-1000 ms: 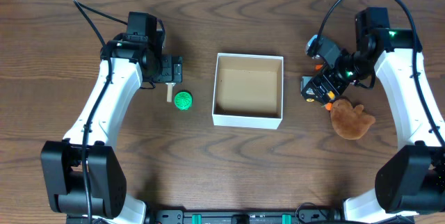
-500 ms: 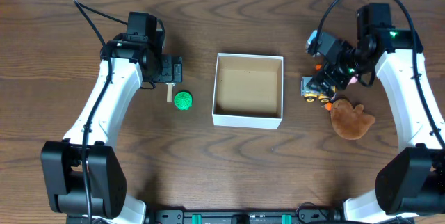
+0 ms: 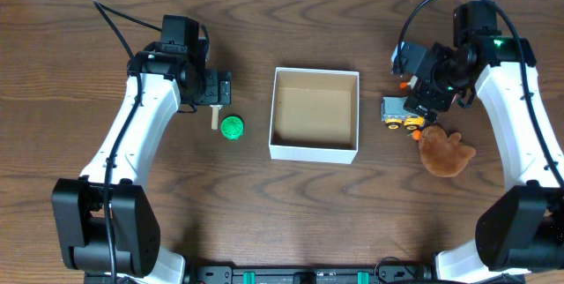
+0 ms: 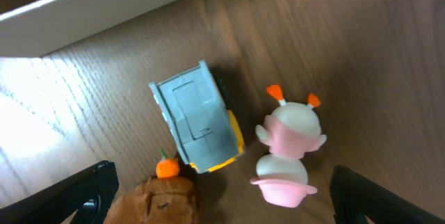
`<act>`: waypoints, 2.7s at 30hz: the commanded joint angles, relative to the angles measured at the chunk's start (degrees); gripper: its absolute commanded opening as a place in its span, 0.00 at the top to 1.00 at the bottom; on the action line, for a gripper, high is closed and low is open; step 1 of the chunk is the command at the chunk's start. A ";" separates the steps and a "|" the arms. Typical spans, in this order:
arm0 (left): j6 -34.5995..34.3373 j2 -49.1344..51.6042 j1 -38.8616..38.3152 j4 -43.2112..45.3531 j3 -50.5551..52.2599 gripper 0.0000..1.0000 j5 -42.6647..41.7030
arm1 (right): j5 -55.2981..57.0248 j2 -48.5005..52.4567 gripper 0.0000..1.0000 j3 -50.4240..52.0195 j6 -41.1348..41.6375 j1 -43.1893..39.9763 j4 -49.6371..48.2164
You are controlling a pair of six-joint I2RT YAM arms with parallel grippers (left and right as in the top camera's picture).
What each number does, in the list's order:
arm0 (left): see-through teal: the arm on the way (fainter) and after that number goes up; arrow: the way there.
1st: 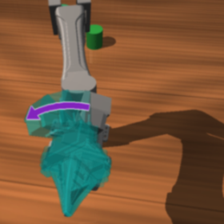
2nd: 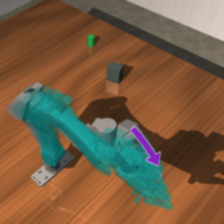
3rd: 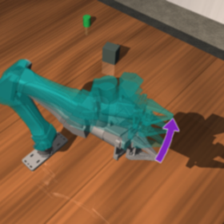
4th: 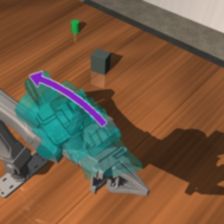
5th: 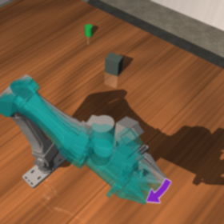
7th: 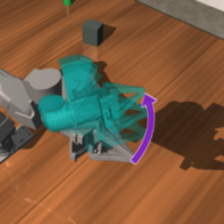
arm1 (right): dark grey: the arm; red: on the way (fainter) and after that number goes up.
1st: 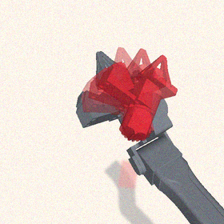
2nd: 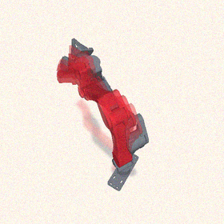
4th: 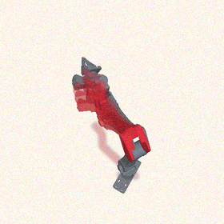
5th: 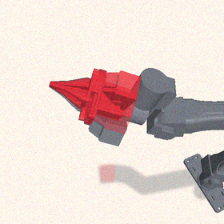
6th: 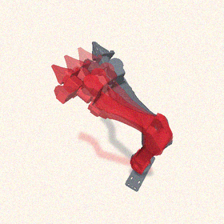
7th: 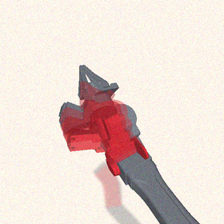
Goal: Pack container
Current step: 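Move the right gripper over the toy dump truck and grasp it, then lift the dump truck and carry it over the white box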
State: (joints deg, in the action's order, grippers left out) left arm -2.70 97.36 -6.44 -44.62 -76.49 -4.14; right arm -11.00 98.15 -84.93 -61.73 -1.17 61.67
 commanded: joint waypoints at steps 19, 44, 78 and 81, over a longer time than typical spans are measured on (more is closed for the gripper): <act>0.72 0.48 0.24 -0.09 -1.20 0.02 0.07 | -1.60 17.16 0.01 -1.05 -1.81 -0.26 1.22; 0.72 0.48 0.24 -0.09 -1.20 0.02 0.07 | -2.03 19.30 0.58 -2.45 -0.85 -0.26 -0.35; 0.72 0.48 0.24 -0.11 -1.20 0.02 0.07 | 6.08 9.01 0.73 -27.74 12.39 29.57 6.71; 0.72 0.48 0.24 -0.09 -1.20 0.02 0.07 | 3.41 9.18 0.74 -27.65 14.73 32.15 6.71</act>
State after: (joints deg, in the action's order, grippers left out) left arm -2.70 97.36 -6.44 -44.62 -76.49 -4.12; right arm -5.15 107.83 -111.79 -51.22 29.08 68.31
